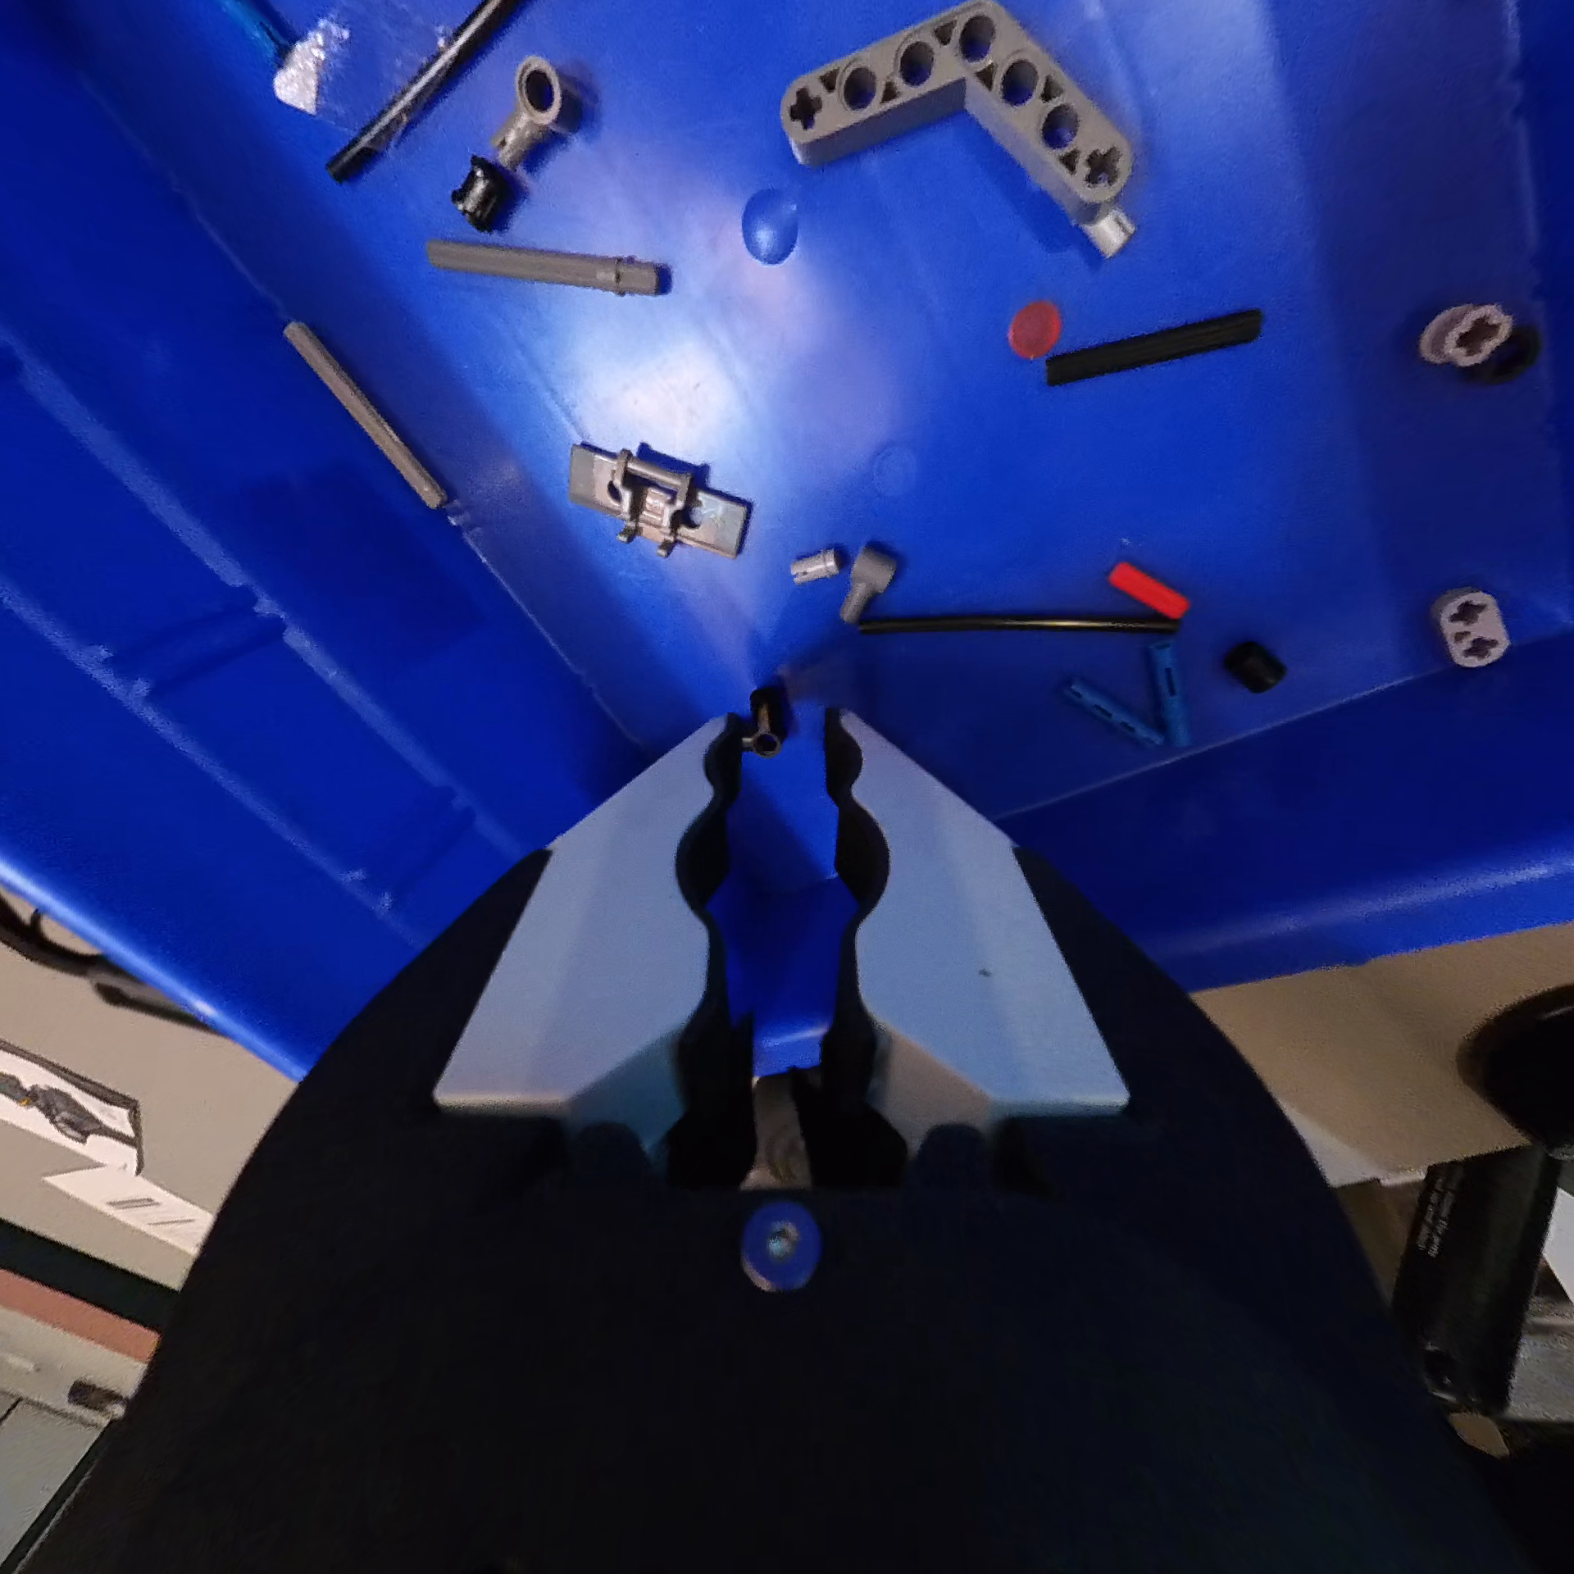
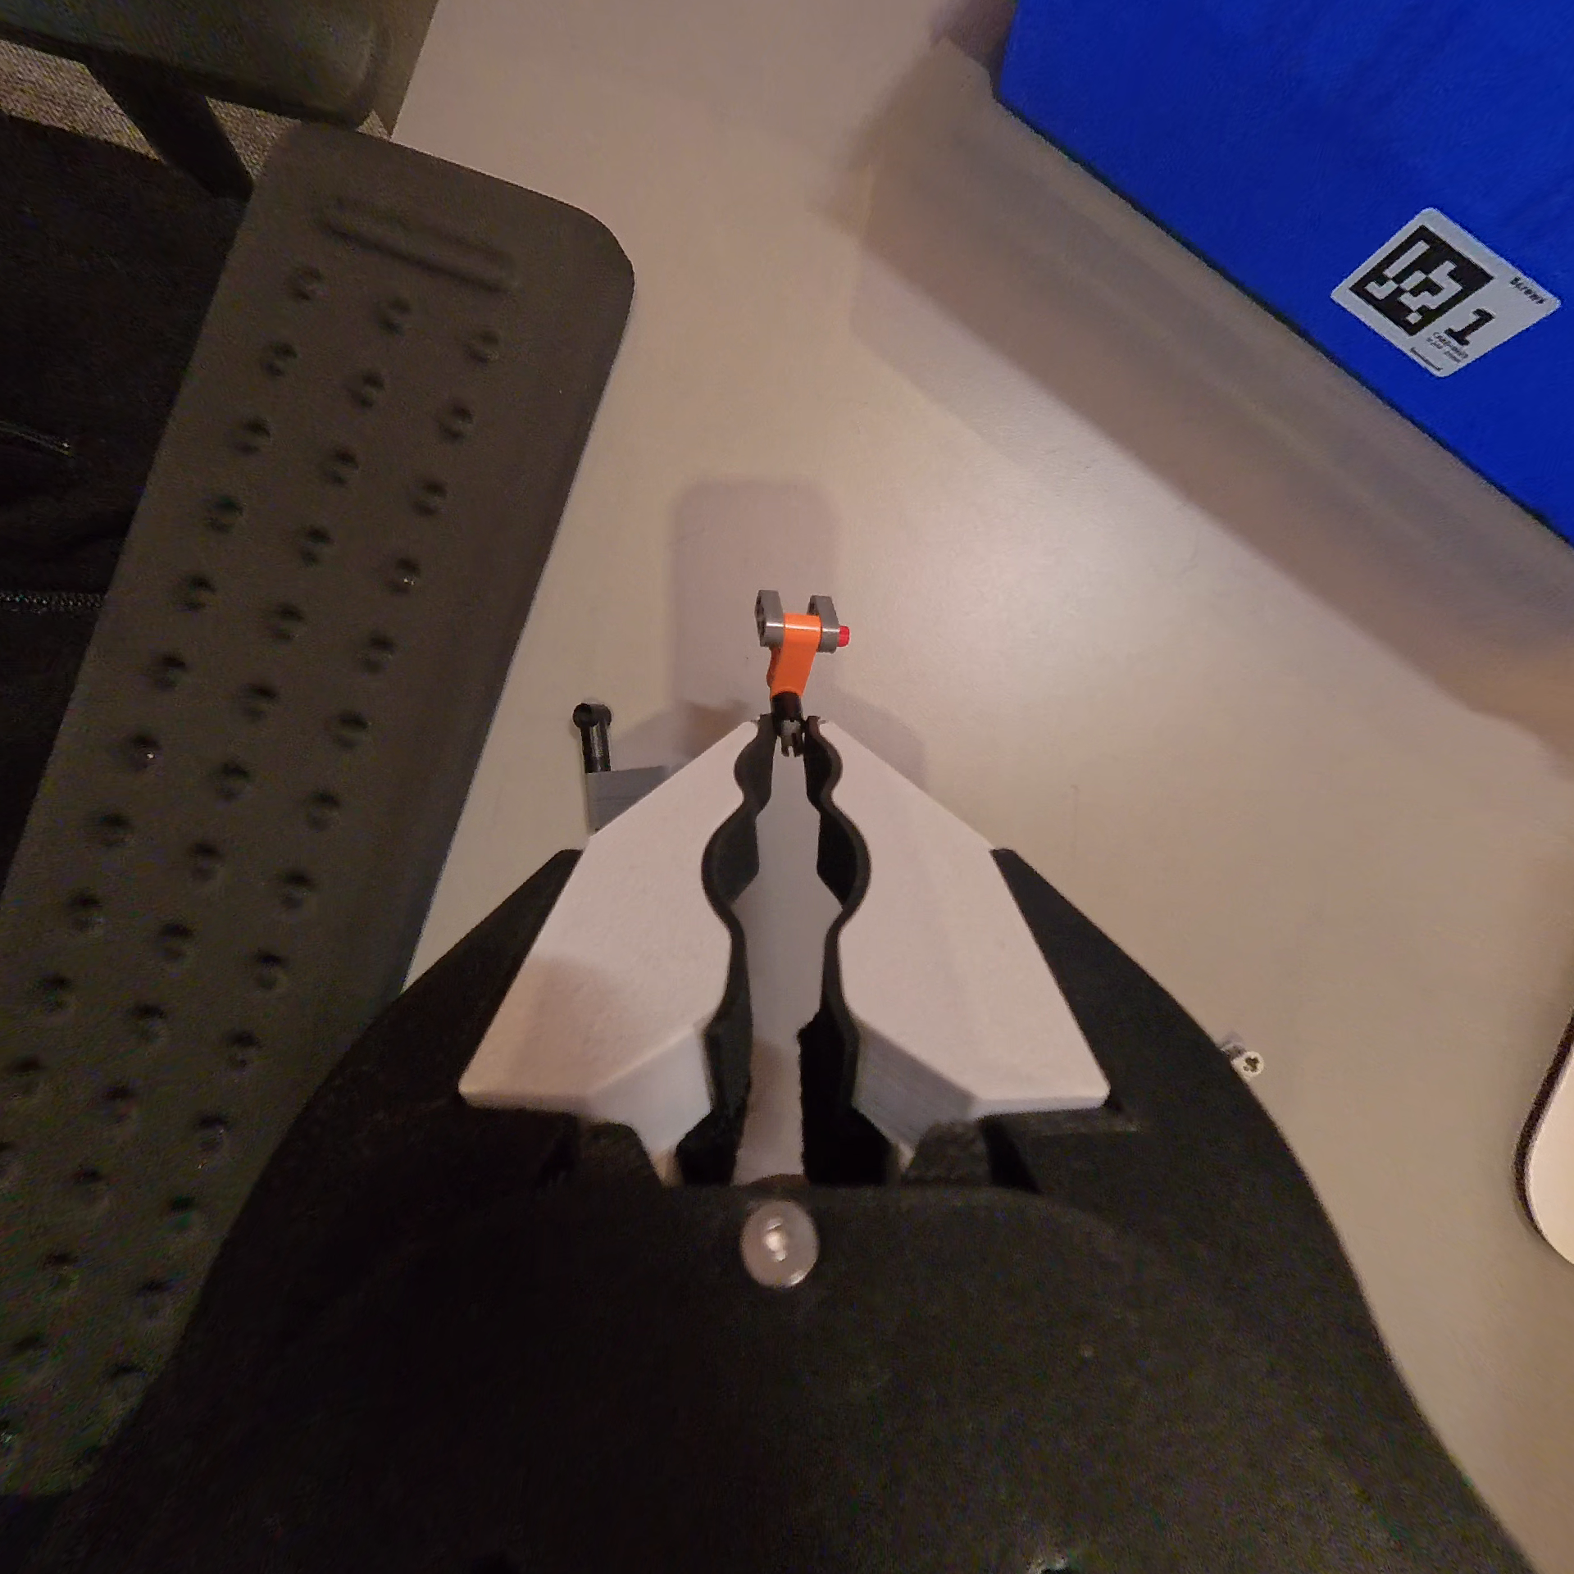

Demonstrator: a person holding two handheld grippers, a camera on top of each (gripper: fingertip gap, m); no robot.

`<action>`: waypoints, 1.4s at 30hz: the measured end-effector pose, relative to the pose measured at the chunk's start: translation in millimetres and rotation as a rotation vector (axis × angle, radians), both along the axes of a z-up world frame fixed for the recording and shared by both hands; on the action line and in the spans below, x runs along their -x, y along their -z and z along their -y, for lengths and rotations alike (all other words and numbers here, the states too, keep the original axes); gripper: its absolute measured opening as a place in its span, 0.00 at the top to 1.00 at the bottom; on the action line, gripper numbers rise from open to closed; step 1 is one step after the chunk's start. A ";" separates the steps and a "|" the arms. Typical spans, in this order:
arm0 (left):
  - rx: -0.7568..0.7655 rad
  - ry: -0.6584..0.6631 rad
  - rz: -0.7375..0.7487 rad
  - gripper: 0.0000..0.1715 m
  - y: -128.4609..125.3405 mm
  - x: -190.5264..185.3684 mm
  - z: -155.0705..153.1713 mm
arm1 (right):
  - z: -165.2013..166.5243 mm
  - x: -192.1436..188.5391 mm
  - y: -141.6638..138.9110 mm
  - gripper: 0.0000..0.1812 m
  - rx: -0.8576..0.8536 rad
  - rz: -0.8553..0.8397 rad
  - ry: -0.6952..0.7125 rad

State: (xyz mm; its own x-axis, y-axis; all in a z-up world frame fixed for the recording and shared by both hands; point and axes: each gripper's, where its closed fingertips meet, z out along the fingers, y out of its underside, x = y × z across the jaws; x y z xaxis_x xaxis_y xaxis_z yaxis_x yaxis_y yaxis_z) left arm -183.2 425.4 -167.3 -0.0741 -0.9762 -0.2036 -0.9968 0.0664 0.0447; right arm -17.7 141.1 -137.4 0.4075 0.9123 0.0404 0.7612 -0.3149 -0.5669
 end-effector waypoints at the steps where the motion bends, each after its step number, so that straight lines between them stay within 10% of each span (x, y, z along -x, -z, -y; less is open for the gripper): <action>1: -0.010 -0.006 -0.017 0.91 2.0 1.9 -2.5 | 0.1 0.0 0.2 0.98 0.000 0.001 0.000; 25: -0.090 0.017 0.239 1.00 -65.2 -34.4 10.5 | -4.5 -23.5 35.0 0.98 0.031 0.307 0.016; 42: -0.164 -0.157 0.124 0.90 -12.5 -36.9 -37.0 | -1.5 -18.3 39.5 0.98 0.048 0.264 0.003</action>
